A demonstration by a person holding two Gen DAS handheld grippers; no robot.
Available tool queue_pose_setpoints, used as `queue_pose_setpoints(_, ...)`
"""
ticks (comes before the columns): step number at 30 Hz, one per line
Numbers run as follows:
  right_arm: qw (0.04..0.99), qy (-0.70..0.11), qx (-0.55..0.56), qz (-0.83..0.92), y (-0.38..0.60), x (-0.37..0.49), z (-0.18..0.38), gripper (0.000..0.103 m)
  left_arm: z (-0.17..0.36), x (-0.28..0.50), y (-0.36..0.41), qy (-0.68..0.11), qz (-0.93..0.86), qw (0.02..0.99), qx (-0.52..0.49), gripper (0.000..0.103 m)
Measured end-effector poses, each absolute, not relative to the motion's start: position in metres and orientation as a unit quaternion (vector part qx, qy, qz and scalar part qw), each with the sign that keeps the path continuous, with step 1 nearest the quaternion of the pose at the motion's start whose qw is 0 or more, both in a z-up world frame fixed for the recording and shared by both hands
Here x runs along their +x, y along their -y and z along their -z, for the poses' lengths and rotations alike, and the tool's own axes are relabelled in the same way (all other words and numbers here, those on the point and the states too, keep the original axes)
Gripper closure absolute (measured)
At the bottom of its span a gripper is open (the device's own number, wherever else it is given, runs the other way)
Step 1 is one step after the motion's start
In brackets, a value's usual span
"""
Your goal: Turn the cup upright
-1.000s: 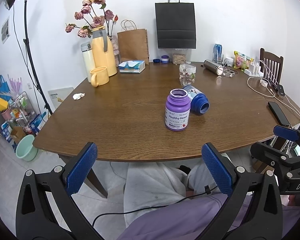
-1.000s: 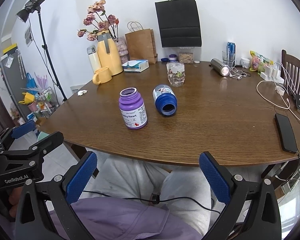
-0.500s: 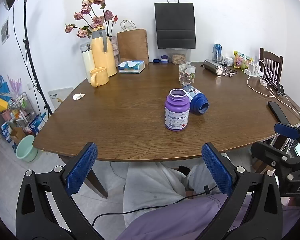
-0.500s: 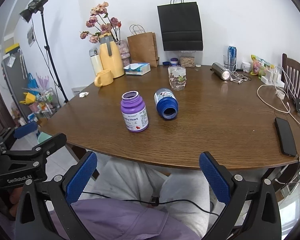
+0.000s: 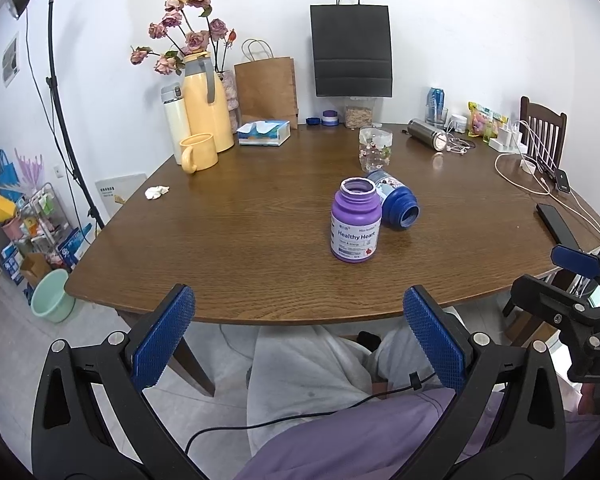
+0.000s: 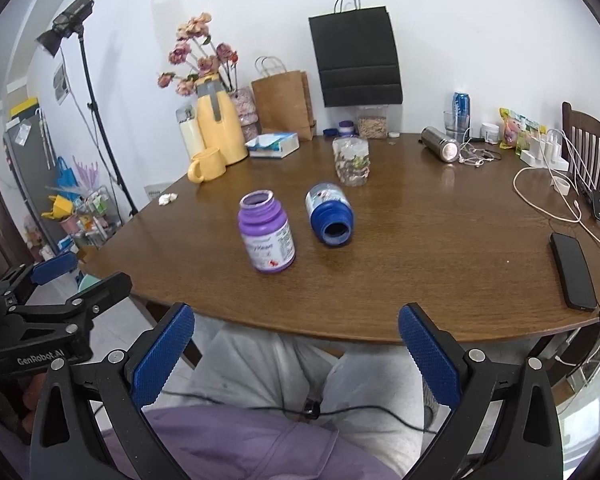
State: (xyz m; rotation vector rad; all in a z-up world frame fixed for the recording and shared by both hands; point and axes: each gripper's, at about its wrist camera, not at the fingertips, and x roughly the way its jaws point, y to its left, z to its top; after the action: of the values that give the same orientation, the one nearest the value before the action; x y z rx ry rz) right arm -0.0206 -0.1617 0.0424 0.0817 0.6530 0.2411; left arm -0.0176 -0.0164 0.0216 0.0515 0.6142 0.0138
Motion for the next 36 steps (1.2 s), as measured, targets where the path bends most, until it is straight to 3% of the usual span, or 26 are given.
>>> queue_pose_setpoints(8, 0.951, -0.286, 0.042, -0.11, 0.191, 0.035, -0.027, 0.0, -0.038, 0.024, 0.026, -0.288, 0.021, 0.957, 0.037, 0.0)
queue_pose_setpoints(17, 0.923, -0.356, 0.019, -0.146, 0.185, 0.142, 0.001, 0.0, -0.059, 0.134, 0.055, -0.311, 0.075, 0.947, 0.012, 0.0)
queue_pose_setpoints(20, 0.917, -0.362, 0.051, -0.158, 0.182, 0.172, 0.012, 0.012, -0.051, 0.18, 0.059, -0.347, 0.073, 0.935, -0.013, 0.003)
queue_pose_setpoints(22, 0.911, -0.373, 0.06, -0.167, 0.18, 0.19, 0.021, 0.029, -0.04, 0.203, 0.06, -0.37, 0.073, 0.926, -0.028, 0.006)
queue_pose_setpoints(25, 0.902, -0.391, 0.061, -0.172, 0.176, 0.214, 0.037, 0.03, -0.027, 0.23, 0.064, -0.394, 0.072, 0.916, -0.035, 0.011)
queue_pose_setpoints(36, 0.894, -0.407, 0.08, -0.172, 0.213, 0.246, 0.046, 0.04, -0.007, 0.314, 0.115, -0.496, 0.087, 0.864, -0.02, 0.012)
